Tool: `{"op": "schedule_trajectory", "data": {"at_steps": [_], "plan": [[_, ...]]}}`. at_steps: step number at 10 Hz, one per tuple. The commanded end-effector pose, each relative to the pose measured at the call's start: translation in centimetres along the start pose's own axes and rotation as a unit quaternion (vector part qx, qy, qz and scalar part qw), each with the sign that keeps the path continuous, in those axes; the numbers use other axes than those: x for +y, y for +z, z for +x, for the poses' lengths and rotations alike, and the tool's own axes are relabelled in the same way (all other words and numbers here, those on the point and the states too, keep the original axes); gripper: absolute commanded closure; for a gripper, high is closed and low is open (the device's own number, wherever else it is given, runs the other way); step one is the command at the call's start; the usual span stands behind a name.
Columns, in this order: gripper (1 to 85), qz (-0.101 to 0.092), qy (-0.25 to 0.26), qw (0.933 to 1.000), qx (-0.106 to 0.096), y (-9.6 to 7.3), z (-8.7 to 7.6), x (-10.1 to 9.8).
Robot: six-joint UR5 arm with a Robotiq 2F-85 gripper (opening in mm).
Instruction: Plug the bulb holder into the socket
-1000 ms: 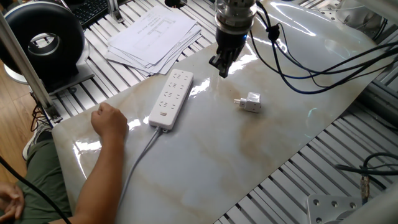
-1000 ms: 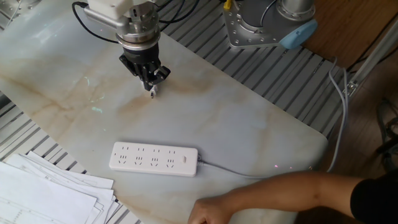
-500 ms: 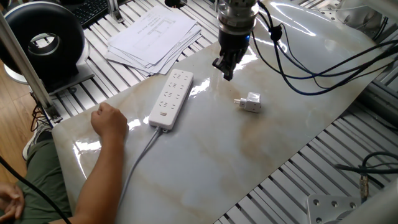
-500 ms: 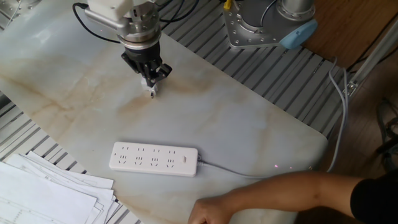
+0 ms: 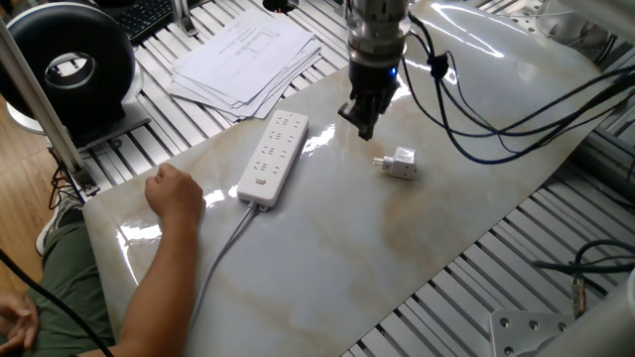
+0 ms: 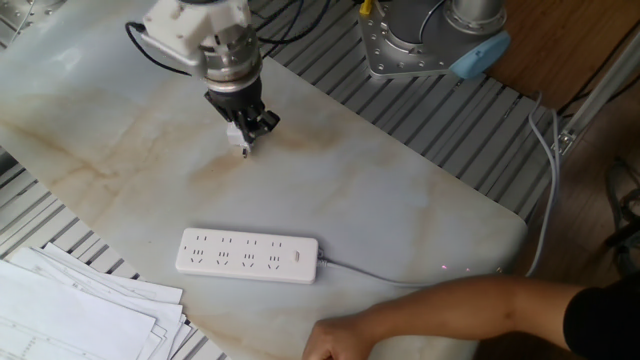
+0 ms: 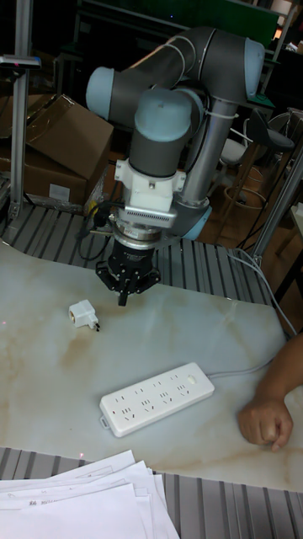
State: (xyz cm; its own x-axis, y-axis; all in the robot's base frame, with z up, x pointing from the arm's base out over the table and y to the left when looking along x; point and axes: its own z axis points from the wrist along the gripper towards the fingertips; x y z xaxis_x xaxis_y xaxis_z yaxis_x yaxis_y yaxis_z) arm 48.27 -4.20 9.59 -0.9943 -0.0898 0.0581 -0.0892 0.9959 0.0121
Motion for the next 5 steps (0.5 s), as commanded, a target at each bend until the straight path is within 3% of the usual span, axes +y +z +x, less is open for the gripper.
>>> {"op": "schedule_trajectory", "data": {"at_steps": [1, 4, 5], "plan": [[84.3, 0.03, -0.027, 0.999, 0.017, 2.9, 2.7, -3.4], [84.3, 0.056, -0.046, 0.997, 0.026, 3.8, 4.8, -5.6], [83.0, 0.055, -0.048, 0.997, 0.029, 4.0, 5.2, -5.7]]}}
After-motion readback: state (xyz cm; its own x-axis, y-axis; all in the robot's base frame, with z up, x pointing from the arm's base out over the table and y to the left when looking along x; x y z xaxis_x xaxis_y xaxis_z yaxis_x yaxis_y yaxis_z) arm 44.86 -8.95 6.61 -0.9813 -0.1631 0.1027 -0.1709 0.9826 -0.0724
